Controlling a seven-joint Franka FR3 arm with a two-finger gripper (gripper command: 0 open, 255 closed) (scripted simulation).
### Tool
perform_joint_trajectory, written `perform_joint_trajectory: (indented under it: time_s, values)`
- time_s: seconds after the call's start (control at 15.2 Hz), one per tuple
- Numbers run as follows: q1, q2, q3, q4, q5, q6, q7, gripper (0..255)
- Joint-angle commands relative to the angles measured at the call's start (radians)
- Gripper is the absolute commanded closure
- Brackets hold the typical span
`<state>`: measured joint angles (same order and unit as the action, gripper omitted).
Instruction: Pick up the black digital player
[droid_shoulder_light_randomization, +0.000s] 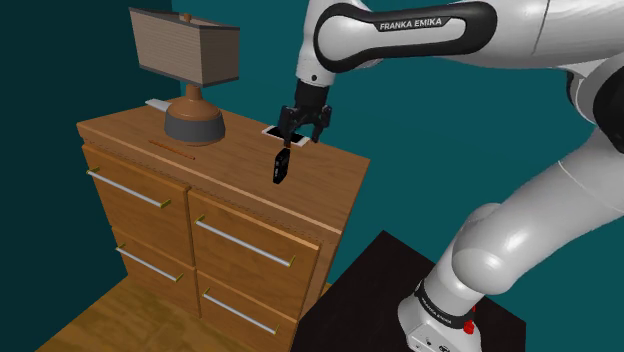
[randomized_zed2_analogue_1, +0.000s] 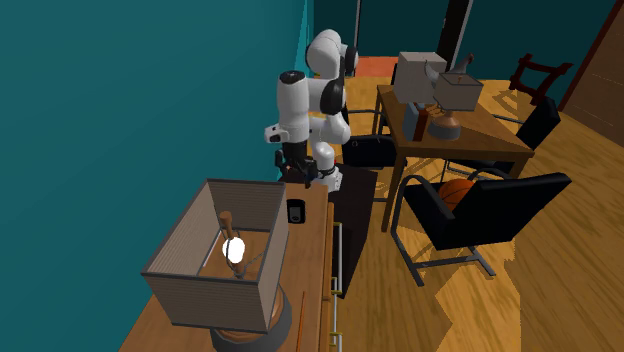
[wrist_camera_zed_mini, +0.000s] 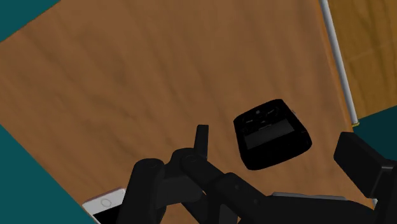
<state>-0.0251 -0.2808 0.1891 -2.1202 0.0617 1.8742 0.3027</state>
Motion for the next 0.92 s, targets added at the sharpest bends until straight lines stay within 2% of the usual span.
perform_joint_trajectory:
  time_s: [0.0, 0.13, 0.59, 0.79, 0.86]
  values:
    - [-0.003, 0.089, 0.019, 0.056, -0.021, 0.013, 0.041, 0]
    - [-0.001, 0.178, 0.035, 0.123, -0.047, 0.015, 0.084, 0]
    - [0.001, 0.197, 0.036, 0.049, -0.051, 0.108, 0.088, 0]
    - [0.001, 0.199, 0.036, 0.043, -0.051, 0.116, 0.088, 0]
    - [0.001, 0.198, 0.036, 0.042, -0.051, 0.116, 0.088, 255]
